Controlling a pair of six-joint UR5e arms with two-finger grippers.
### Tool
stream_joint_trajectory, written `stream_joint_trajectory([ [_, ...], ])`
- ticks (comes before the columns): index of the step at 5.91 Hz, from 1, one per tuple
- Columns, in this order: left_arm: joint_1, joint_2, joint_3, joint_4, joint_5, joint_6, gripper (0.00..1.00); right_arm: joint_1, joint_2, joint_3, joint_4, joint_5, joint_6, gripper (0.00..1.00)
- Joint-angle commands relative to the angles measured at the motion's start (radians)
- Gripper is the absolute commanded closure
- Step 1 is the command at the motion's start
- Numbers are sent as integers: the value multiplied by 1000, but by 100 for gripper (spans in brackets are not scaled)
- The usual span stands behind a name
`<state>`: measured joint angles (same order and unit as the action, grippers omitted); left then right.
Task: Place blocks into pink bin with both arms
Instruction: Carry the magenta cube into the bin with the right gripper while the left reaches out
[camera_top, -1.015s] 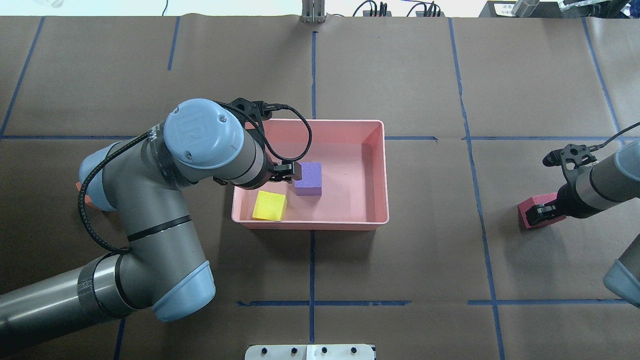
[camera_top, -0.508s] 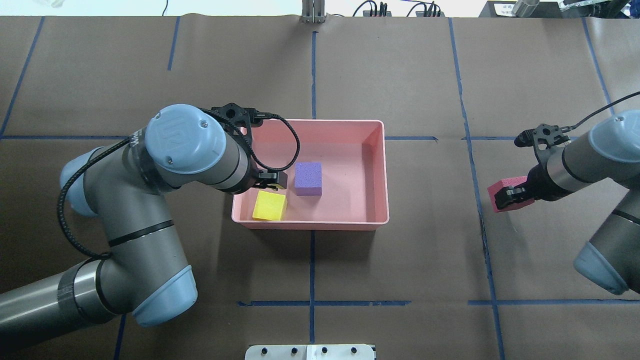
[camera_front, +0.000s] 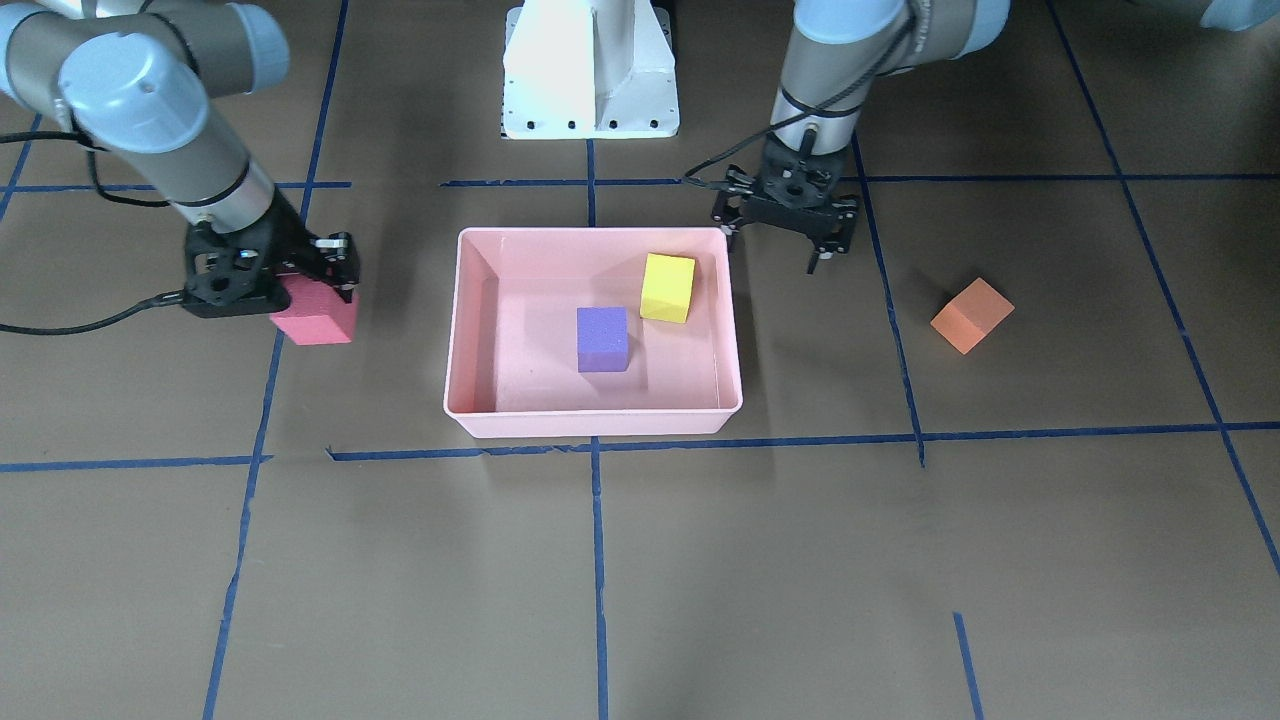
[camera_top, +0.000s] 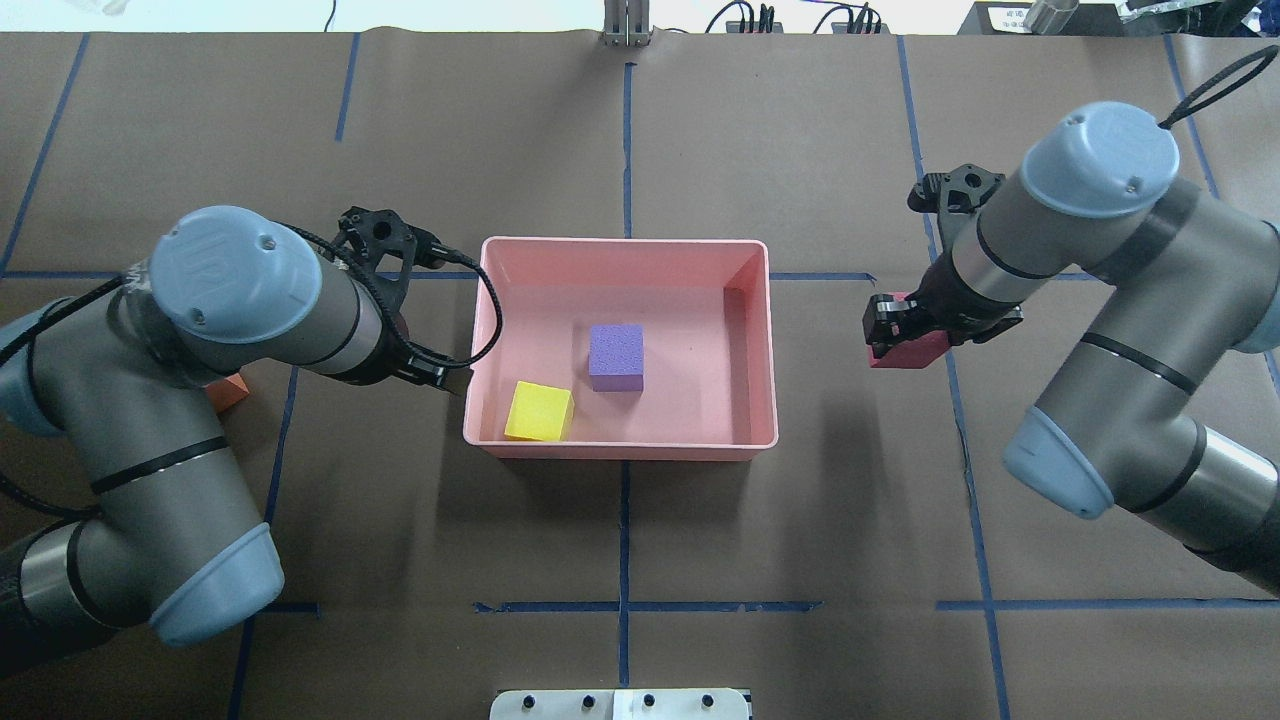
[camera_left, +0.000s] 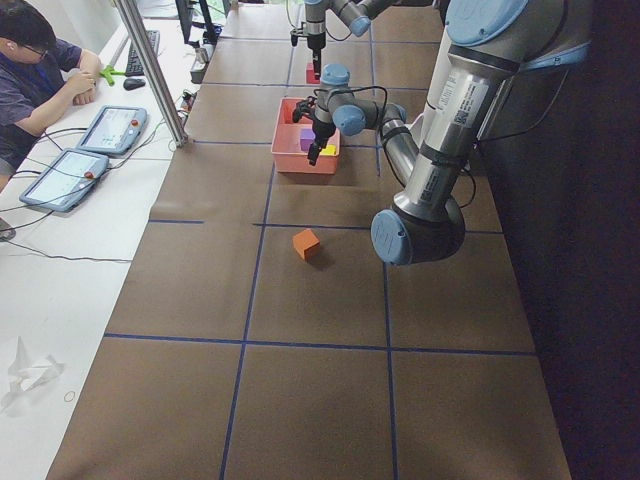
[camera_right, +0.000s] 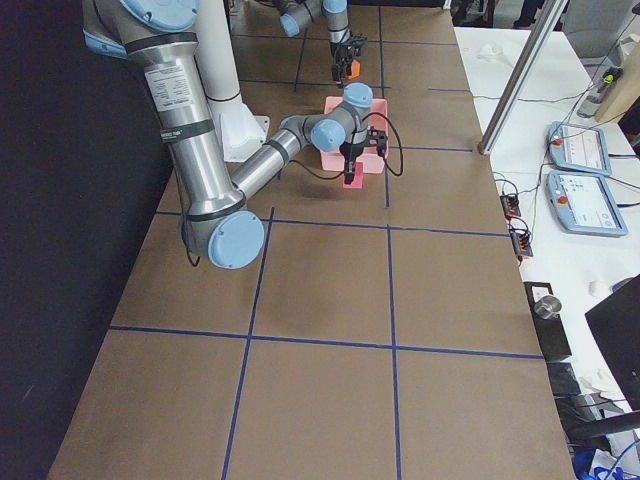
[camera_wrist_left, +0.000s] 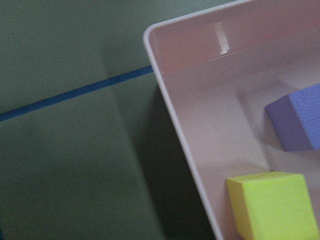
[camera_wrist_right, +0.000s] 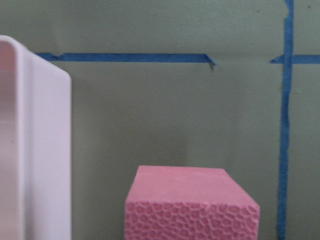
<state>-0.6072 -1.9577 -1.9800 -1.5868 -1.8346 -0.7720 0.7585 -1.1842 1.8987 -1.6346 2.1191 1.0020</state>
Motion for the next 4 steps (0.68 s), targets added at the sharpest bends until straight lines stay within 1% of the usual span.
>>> stream_joint_trajectory([
  [1,-122,162,-6,-124,-130,184,0,-57,183,-16,-131,-10,157,56],
  [2,-197,230,3,-181,-188,276,0,-88,287,-95,-131,-16,243,55],
  [3,-250,264,6,-186,-224,360,0,-158,373,-189,-123,-100,336,48],
  [4,-252,284,9,-188,-224,413,0,-216,376,-202,-87,-192,368,0],
])
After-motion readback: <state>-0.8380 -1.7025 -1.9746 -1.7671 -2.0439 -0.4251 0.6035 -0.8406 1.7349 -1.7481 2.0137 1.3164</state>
